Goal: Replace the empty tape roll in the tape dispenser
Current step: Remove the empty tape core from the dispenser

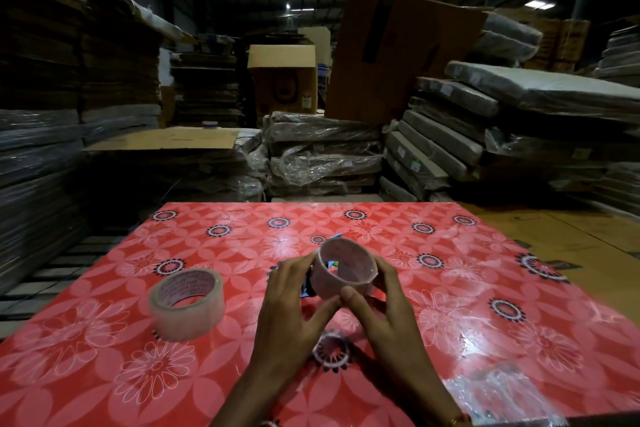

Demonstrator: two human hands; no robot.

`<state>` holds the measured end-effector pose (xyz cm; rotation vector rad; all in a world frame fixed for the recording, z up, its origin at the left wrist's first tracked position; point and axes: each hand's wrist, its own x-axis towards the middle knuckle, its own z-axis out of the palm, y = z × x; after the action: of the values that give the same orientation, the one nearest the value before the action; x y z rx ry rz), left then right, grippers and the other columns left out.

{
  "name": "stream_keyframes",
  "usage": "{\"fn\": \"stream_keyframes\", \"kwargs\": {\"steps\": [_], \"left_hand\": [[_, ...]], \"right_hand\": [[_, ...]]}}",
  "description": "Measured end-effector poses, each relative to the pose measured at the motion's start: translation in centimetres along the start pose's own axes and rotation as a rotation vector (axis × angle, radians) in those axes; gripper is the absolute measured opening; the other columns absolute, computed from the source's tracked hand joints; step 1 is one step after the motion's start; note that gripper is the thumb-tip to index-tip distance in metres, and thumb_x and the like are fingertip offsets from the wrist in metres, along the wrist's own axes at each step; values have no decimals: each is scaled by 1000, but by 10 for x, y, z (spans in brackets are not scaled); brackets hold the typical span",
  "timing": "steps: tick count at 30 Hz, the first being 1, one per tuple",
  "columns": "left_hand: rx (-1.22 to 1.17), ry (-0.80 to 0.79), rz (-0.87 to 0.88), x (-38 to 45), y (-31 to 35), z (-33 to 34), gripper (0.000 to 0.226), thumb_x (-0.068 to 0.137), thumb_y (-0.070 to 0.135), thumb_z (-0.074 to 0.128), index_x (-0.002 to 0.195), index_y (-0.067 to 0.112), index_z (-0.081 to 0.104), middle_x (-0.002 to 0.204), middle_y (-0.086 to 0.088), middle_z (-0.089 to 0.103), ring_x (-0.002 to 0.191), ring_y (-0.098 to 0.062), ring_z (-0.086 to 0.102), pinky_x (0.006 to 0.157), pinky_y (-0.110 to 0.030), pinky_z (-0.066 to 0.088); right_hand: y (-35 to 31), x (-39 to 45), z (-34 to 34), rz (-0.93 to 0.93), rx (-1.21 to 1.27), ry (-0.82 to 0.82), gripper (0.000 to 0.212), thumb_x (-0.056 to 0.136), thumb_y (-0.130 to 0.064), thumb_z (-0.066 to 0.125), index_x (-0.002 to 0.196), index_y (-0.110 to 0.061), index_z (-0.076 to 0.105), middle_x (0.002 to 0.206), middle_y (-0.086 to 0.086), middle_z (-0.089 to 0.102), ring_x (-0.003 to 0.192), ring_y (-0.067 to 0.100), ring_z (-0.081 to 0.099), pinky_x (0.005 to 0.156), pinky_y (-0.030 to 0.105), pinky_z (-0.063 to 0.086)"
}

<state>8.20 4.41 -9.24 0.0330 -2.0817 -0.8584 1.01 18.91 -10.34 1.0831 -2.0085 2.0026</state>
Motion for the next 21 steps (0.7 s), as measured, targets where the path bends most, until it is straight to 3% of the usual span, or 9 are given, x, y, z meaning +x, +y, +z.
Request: {"fn": "stream_keyframes", "kwargs": {"steps": [3,7,11,14,18,21], "left_hand": [[-32,-38,5,-1,-1,2,71,79,63,65,138,28,47,128,17,51,118,-4,51,94,-11,41],[-33,-127,38,-4,-2,5,78,82,68,59,146,29,38,138,16,47,125,-7,50,100,-29,47],[-57,-104,47,-3,-2,3,66,86,66,56,142,34,43,130,16,51,118,-7,55,94,-29,51],[-112,-91,28,-3,-3,4,54,90,56,57,136,29,52,124,13,56,110,-11,62,88,-29,54],[-262,-37,-116,-2,-5,3,31,92,52,54,113,32,63,103,7,70,84,-13,73,72,-31,57],[-420,-22,-277,0,-9,3,24,90,48,61,106,29,64,97,4,72,78,-15,74,71,-31,59]], "right_hand": [[1,1,1,96,122,37,53,86,-69,63,135,-55,48,123,-27,68,113,-1,67,83,18,58],[5,2,1,146,193,68,45,92,-74,47,132,-53,52,118,-23,69,108,7,71,85,33,58],[7,4,3,159,190,75,45,97,-71,41,133,-47,55,121,-15,70,106,13,72,73,31,61],[9,5,3,180,208,78,53,95,-74,42,133,-41,57,123,-6,71,109,20,73,79,42,63],[10,5,1,174,169,88,51,92,-74,47,131,-43,56,119,-8,73,105,21,74,87,56,61],[9,4,1,148,116,80,50,88,-72,55,131,-47,52,110,-10,76,99,18,76,86,50,61]]}}
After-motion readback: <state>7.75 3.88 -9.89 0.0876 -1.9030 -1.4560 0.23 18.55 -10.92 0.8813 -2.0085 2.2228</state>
